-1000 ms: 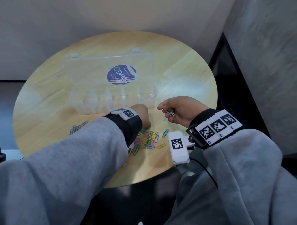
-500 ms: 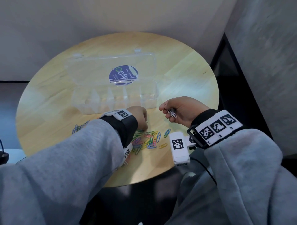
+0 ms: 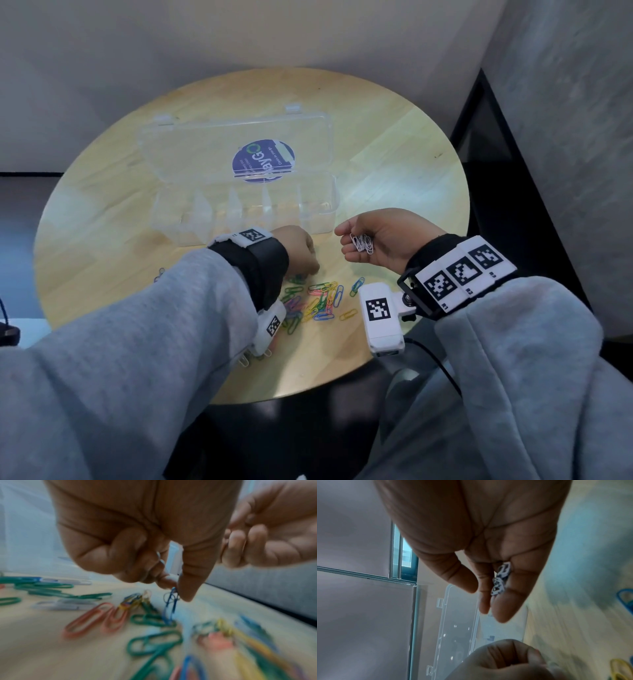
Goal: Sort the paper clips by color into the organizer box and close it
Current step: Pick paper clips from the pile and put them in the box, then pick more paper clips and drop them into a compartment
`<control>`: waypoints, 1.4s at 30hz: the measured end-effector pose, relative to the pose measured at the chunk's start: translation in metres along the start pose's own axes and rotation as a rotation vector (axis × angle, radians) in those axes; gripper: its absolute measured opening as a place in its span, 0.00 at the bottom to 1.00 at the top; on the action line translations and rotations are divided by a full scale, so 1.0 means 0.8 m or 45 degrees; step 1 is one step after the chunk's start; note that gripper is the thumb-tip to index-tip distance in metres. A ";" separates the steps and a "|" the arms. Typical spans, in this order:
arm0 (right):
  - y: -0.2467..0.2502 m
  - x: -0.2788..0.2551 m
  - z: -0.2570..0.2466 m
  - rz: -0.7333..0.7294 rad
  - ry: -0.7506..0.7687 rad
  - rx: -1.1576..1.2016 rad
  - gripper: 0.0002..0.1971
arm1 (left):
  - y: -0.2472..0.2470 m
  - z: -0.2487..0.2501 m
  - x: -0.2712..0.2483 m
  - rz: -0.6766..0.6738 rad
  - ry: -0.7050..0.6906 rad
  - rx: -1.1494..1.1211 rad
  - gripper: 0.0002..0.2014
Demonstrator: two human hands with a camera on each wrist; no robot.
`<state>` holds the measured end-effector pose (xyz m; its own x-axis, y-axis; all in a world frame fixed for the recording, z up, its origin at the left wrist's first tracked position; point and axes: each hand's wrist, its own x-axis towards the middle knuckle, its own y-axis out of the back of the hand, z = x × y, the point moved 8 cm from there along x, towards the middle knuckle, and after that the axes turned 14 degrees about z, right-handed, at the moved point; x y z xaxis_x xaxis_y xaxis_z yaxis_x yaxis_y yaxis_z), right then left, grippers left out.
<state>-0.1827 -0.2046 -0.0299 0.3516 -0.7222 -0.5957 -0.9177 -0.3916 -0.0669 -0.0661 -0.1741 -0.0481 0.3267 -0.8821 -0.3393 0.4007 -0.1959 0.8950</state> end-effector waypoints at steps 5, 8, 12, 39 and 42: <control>-0.002 -0.001 -0.008 0.009 0.008 0.043 0.15 | 0.022 -0.008 -0.007 -0.060 0.077 -0.650 0.12; -0.005 -0.002 -0.016 0.016 0.022 0.047 0.19 | 0.036 -0.017 -0.015 -0.053 0.174 -0.968 0.14; -0.007 -0.003 -0.028 0.044 0.047 0.119 0.22 | 0.057 -0.025 -0.019 0.022 0.323 -1.321 0.14; -0.023 0.049 -0.067 0.134 0.122 0.184 0.16 | 0.085 0.011 0.050 -0.146 0.297 -1.563 0.18; -0.020 0.040 -0.073 0.114 0.211 0.063 0.13 | 0.094 0.009 0.039 -0.043 0.230 -1.578 0.10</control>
<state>-0.1460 -0.2549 -0.0016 0.2899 -0.8384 -0.4615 -0.9533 -0.2958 -0.0614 -0.0321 -0.2193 0.0107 0.3737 -0.7939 -0.4796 0.9139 0.4035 0.0443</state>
